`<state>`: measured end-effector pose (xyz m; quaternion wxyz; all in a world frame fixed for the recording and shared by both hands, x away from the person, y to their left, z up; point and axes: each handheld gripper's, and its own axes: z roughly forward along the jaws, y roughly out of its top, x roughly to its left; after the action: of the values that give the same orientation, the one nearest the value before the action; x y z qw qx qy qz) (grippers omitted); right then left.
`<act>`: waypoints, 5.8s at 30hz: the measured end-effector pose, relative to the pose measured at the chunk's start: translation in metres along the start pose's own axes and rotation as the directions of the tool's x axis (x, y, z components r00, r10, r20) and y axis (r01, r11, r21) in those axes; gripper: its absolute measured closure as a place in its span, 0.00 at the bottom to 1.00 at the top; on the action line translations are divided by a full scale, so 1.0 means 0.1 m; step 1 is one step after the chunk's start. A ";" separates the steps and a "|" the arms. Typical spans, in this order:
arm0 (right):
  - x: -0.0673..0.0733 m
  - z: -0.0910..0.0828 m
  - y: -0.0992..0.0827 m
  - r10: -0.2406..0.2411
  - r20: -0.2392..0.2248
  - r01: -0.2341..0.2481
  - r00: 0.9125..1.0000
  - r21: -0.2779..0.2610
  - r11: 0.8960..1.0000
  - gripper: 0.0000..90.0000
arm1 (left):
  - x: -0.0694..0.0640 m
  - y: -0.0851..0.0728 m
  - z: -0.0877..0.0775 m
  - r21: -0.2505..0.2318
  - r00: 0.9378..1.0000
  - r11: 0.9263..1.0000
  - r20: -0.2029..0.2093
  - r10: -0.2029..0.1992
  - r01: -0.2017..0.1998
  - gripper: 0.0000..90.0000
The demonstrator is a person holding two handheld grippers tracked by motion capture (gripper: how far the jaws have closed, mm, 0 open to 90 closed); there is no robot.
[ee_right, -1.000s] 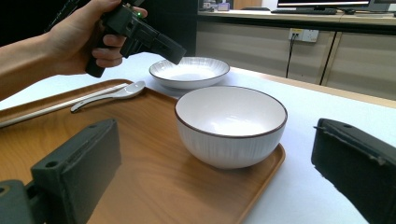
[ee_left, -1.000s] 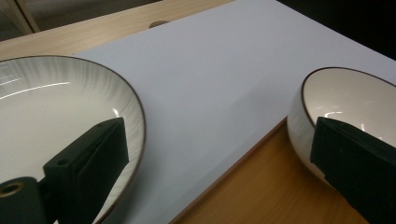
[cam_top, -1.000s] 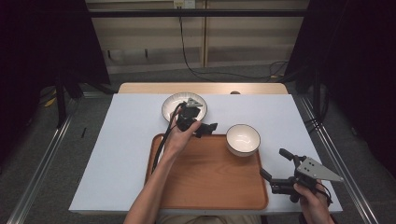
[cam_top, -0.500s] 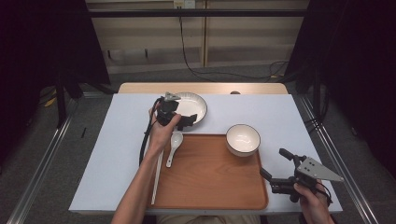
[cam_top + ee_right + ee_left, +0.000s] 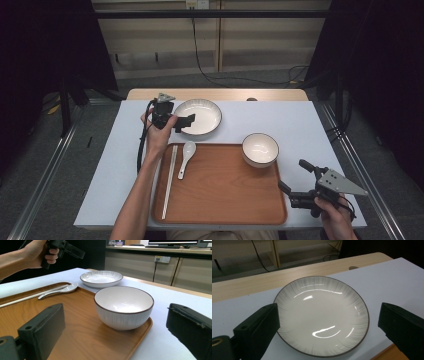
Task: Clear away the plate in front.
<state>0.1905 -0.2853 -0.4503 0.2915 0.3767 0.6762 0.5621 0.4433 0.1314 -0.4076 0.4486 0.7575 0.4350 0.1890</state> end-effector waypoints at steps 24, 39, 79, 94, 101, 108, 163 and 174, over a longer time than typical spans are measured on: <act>-0.01 0.02 -0.02 -0.009 -0.010 0.009 1.000 0.009 1.000 0.02 | 0.55 0.03 0.43 0.039 0.992 0.994 -0.069 -0.103 0.105 0.18; -0.01 0.00 -0.02 -0.006 -0.011 0.006 1.000 0.012 1.000 0.02 | 0.61 -0.16 0.64 0.167 0.981 0.967 0.007 -0.196 0.192 0.28; -0.02 0.00 -0.03 0.013 -0.025 -0.013 1.000 0.008 1.000 0.02 | 0.93 -0.39 0.87 0.202 0.817 0.810 0.069 -0.572 0.550 0.86; -0.05 -0.02 -0.03 0.024 -0.014 -0.024 1.000 0.001 1.000 0.01 | 0.87 -0.27 0.82 0.134 0.798 0.798 0.068 -0.598 0.587 0.93; -0.04 -0.03 -0.03 0.029 -0.014 -0.029 0.999 -0.003 1.000 0.01 | 0.85 -0.23 0.80 0.120 0.811 0.811 0.062 -0.582 0.572 0.93; -0.05 -0.02 -0.03 0.023 -0.015 -0.023 1.000 0.006 1.000 0.01 | 0.82 -0.16 0.74 0.118 0.826 0.828 0.079 -0.558 0.548 0.92; -0.04 -0.01 -0.03 0.034 0.000 -0.034 0.999 0.003 0.999 0.01 | 0.57 0.00 -0.14 0.116 0.832 0.890 0.319 -0.454 0.442 0.91; -0.04 0.00 -0.02 0.028 -0.002 -0.028 1.000 0.004 1.000 0.01 | 0.44 -0.10 -0.36 0.117 0.831 0.910 0.374 -0.411 0.398 0.90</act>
<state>0.1920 -0.2891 -0.4528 0.2822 0.3861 0.6723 0.5650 0.4383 0.1891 -0.4016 0.5429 0.6781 0.4901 -0.0725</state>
